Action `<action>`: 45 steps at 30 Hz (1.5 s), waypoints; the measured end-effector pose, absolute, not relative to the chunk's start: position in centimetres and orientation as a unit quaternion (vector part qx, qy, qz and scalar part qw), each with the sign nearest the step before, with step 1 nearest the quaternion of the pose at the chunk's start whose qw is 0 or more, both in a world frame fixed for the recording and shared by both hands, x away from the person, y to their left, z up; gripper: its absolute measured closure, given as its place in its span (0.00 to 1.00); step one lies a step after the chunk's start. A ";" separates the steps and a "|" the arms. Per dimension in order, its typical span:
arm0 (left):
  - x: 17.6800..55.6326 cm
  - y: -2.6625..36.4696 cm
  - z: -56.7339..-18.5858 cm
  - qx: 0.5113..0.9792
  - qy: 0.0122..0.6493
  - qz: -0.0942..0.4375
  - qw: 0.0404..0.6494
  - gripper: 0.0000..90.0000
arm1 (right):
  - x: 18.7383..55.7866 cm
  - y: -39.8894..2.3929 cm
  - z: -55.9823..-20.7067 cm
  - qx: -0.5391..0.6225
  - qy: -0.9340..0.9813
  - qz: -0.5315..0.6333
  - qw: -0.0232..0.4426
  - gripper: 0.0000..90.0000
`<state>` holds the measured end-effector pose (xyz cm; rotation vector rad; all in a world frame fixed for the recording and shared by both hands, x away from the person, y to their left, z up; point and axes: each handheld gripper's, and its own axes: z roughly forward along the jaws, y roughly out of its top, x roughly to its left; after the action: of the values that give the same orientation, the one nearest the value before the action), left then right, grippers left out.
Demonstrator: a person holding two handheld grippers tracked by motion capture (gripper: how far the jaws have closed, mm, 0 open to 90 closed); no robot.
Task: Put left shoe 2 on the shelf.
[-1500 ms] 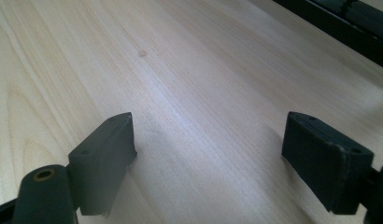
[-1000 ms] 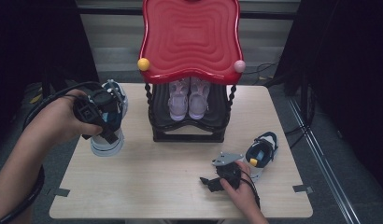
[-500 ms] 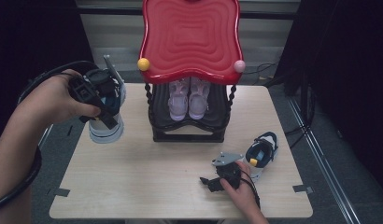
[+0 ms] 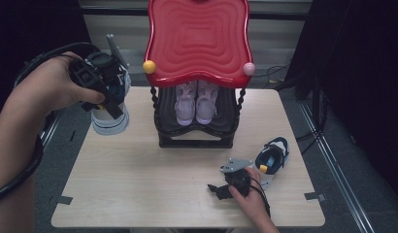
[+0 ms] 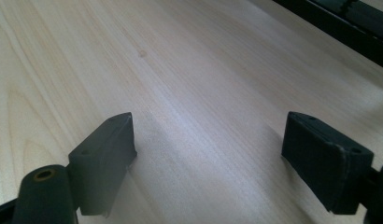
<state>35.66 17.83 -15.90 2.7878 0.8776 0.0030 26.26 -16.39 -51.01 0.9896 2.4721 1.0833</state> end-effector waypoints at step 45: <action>39.2 9.2 -7.3 0.953 0.249 0.099 0.142 0.83 | 26.3 -16.4 -51.0 0.341 0.852 0.374 0.133 0.18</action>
<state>39.18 9.20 -7.32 2.7511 0.7178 0.2848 26.26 -16.38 -51.02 0.9892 2.4708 1.0851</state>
